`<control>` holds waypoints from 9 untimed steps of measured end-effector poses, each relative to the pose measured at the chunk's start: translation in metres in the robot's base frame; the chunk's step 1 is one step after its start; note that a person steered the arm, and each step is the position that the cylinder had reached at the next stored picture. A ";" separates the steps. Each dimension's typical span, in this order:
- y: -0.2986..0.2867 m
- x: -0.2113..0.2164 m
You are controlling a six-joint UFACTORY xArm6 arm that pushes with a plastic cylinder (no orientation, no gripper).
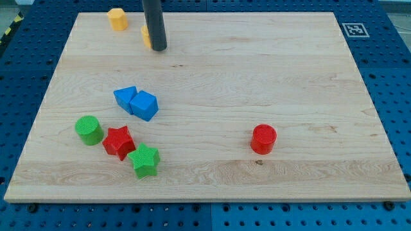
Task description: Push the yellow heart into the yellow hexagon
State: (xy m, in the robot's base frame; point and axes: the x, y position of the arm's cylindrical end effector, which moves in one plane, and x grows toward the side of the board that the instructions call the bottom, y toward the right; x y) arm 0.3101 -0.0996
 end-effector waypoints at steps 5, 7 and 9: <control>-0.046 -0.049; -0.025 0.003; -0.072 -0.009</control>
State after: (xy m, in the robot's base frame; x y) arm 0.3015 -0.1713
